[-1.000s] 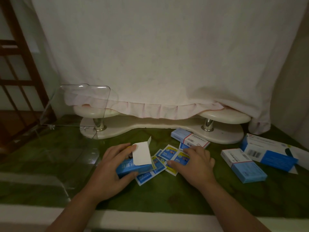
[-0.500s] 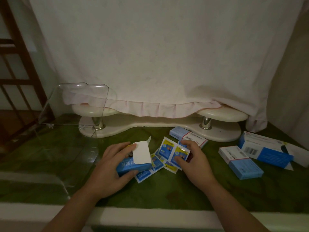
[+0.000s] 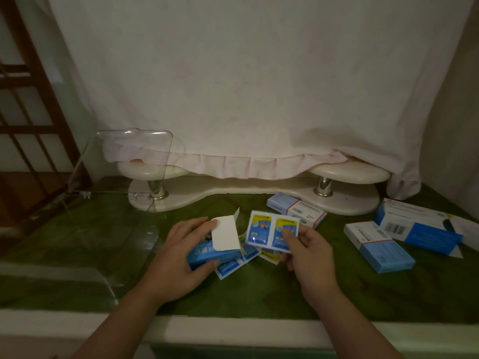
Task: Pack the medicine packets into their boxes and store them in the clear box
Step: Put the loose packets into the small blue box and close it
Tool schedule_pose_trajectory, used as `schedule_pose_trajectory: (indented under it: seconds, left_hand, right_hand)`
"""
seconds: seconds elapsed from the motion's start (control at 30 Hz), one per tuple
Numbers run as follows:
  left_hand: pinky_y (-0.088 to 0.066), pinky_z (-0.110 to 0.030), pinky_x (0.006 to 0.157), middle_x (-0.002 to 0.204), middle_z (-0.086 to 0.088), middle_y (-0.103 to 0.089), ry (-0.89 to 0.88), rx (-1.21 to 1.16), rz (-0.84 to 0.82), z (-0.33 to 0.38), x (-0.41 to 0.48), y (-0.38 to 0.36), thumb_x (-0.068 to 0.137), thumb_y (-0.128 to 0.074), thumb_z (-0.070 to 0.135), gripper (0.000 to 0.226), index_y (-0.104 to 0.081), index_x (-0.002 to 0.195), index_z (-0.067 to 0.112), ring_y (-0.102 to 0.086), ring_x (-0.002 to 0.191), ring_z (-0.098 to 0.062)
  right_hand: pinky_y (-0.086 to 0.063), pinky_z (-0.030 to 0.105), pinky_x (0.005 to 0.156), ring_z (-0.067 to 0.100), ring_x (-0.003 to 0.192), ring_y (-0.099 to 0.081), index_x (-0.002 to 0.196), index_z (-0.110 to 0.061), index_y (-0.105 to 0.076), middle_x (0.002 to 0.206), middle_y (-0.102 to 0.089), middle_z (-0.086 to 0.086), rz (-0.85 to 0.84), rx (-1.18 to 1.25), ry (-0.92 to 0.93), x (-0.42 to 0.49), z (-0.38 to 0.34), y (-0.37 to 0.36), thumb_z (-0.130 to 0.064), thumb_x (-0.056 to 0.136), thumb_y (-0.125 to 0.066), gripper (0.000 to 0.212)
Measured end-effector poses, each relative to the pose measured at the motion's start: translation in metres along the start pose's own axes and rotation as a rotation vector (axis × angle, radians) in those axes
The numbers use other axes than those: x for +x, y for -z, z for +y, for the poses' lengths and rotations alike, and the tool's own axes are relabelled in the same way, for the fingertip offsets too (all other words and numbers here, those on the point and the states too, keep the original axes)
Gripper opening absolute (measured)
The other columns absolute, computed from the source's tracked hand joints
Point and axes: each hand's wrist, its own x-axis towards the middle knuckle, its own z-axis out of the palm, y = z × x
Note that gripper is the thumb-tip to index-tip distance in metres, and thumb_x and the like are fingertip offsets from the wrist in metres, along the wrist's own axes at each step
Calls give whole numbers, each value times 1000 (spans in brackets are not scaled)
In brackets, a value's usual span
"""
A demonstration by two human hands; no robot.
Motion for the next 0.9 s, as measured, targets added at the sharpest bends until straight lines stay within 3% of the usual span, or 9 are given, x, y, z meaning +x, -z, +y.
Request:
schedule_pose_trajectory:
  seconds: [0.13, 0.37, 0.53, 0.63, 0.77, 0.9]
  left_hand:
    - [-28, -23, 106, 149, 22, -31, -9, -2, -4, 1, 0, 0, 81, -72, 46, 77, -30, 145, 49, -24, 138, 0]
    - [-26, -17, 103, 148, 23, -31, -16, -4, 7, 1, 0, 0, 79, -61, 58, 74, -29, 145, 50, -24, 138, 2]
    - [-24, -15, 102, 148, 25, -29, -24, 10, -4, 2, -1, 1, 80, -72, 47, 78, -30, 145, 49, -20, 137, 6]
    - [-23, -10, 100, 147, 25, -29, -29, 13, -5, 2, -1, 1, 80, -74, 45, 78, -31, 145, 48, -19, 137, 8]
    - [-26, -16, 103, 149, 22, -31, -34, 1, 1, 2, -1, 1, 80, -71, 48, 76, -33, 146, 46, -23, 139, 1]
    - [-30, -24, 106, 150, 22, -29, -29, -4, -4, 2, -1, 0, 81, -70, 48, 77, -31, 147, 47, -22, 140, 0]
  right_hand:
    - [-40, 20, 40, 5, 42, -52, 89, -16, -68, 70, -67, 2, -12, 3, -44, -8, 4, -17, -18, 93, -64, 6]
    - [-37, 20, 37, 7, 43, -49, 91, -11, -67, 61, -61, 3, -18, 132, -129, -11, 2, -28, -16, 94, -62, 8]
    - [-39, 18, 41, 6, 45, -50, 94, -20, -69, 64, -65, 0, -107, -82, -68, -8, 3, -37, -24, 91, -67, 6]
    - [-40, 16, 43, 5, 46, -55, 97, -22, -67, 76, -72, 0, -116, -161, -56, -5, 3, -43, -29, 88, -70, 12]
    - [-40, 15, 40, 3, 42, -56, 92, -18, -67, 74, -70, 2, -126, -229, -18, -5, 5, -48, -24, 92, -66, 6]
    - [-47, 21, 49, 8, 55, -55, 81, -20, -69, 70, -68, 0, -177, -331, 33, -9, 6, -49, -16, 92, -61, 14]
